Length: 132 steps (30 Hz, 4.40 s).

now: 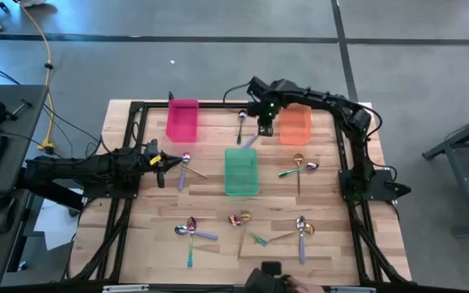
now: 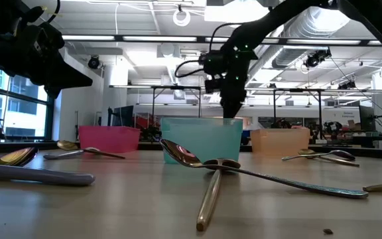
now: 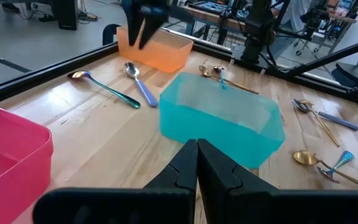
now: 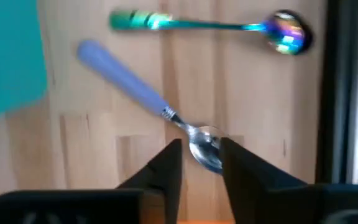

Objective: Sort silverware by color (type)
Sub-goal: Put the top center purple spoon into the orange bin

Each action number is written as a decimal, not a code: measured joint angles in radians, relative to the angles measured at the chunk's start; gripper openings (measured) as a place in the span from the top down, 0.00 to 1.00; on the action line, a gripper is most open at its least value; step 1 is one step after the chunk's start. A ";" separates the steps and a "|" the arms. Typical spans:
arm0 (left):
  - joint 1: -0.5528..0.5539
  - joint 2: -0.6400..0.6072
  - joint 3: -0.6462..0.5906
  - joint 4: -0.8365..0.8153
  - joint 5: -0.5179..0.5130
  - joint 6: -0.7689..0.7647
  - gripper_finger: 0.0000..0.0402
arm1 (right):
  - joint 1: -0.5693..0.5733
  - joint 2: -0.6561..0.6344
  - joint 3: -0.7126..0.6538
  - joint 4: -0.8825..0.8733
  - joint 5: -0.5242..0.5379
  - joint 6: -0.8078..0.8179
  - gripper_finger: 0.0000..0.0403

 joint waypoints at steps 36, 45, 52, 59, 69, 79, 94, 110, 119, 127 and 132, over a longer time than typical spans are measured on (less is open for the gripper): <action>0.000 0.002 0.000 0.008 0.000 0.006 1.00 | 0.030 0.078 -0.158 0.215 -0.019 -0.200 0.90; 0.000 0.002 0.000 0.008 0.000 0.006 1.00 | 0.028 0.081 -0.143 0.195 -0.044 -0.024 0.99; 0.000 0.002 0.000 0.008 0.000 0.006 1.00 | 0.028 0.085 -0.056 0.104 -0.083 0.110 0.99; 0.000 0.002 0.000 0.008 0.000 0.007 1.00 | 0.029 0.085 0.063 -0.044 -0.088 0.296 0.99; 0.000 0.002 0.000 0.008 -0.031 0.042 1.00 | -0.006 -0.025 0.183 -0.173 -0.026 0.603 1.00; 0.000 0.001 0.000 0.007 -0.034 0.060 1.00 | -0.137 -0.304 -0.218 -0.045 0.083 0.889 0.99; 0.000 0.002 0.000 0.007 -0.035 0.022 1.00 | 0.001 -0.351 -0.320 0.152 0.013 0.912 0.81; 0.000 0.002 0.000 0.003 -0.035 0.009 1.00 | 0.309 -0.284 -0.353 0.276 0.497 1.508 0.65; 0.000 0.003 0.000 -0.005 -0.034 0.025 1.00 | 0.361 -0.213 -0.459 0.379 0.654 1.730 0.68; 0.000 0.003 0.000 -0.029 -0.034 0.025 1.00 | 0.355 -0.130 -0.472 0.415 0.662 1.783 0.68; 0.000 0.003 0.000 -0.030 -0.035 0.025 1.00 | 0.341 -0.102 -0.472 0.417 0.683 1.795 0.68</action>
